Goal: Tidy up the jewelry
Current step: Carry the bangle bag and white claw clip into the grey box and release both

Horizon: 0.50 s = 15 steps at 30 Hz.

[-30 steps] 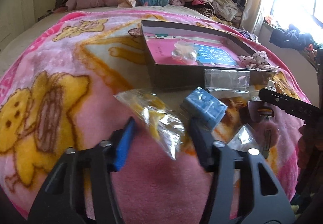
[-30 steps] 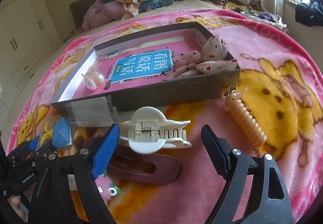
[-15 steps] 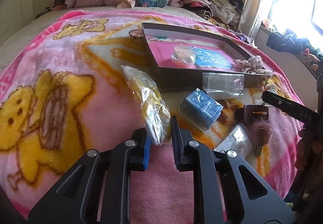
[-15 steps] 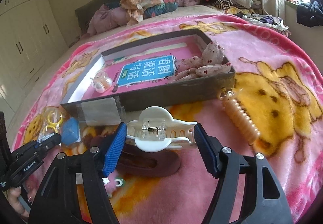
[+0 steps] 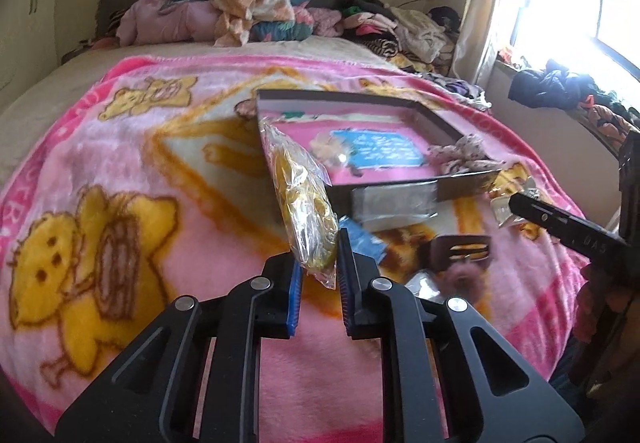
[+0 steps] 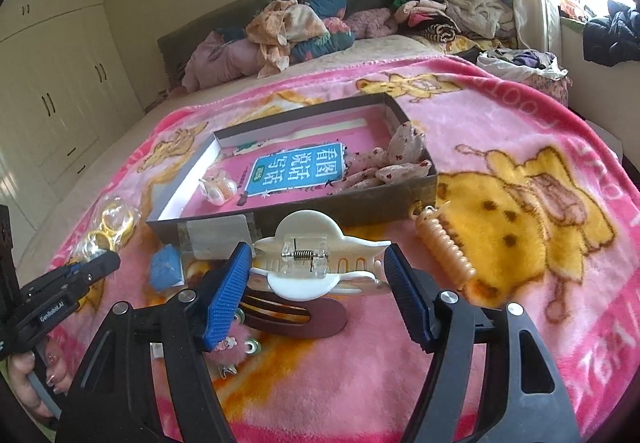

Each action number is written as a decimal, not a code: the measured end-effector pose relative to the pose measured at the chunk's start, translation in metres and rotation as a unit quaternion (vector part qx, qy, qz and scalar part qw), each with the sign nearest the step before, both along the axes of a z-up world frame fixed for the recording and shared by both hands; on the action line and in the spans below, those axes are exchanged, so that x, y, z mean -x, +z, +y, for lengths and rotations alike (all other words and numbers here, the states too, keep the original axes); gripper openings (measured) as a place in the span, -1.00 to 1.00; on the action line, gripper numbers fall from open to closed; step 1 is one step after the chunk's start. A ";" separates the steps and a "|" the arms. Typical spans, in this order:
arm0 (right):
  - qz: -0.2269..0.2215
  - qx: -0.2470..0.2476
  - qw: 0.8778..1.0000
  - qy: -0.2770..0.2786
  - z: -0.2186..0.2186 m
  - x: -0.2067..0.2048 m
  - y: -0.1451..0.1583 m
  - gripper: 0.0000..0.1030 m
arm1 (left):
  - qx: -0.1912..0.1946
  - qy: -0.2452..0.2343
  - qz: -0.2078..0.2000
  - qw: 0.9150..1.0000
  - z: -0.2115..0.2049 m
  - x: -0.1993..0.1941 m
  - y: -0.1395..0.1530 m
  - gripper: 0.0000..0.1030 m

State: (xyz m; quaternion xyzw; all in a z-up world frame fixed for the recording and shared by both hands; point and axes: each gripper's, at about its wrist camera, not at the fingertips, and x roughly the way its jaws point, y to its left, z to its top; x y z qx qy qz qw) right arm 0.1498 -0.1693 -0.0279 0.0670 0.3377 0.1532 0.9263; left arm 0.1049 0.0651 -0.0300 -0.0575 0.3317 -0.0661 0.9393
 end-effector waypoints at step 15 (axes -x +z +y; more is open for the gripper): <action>-0.016 -0.017 0.999 -0.027 -0.027 0.003 0.020 0.28 | -0.005 -0.051 -0.020 0.998 -0.047 -0.031 0.015 -0.82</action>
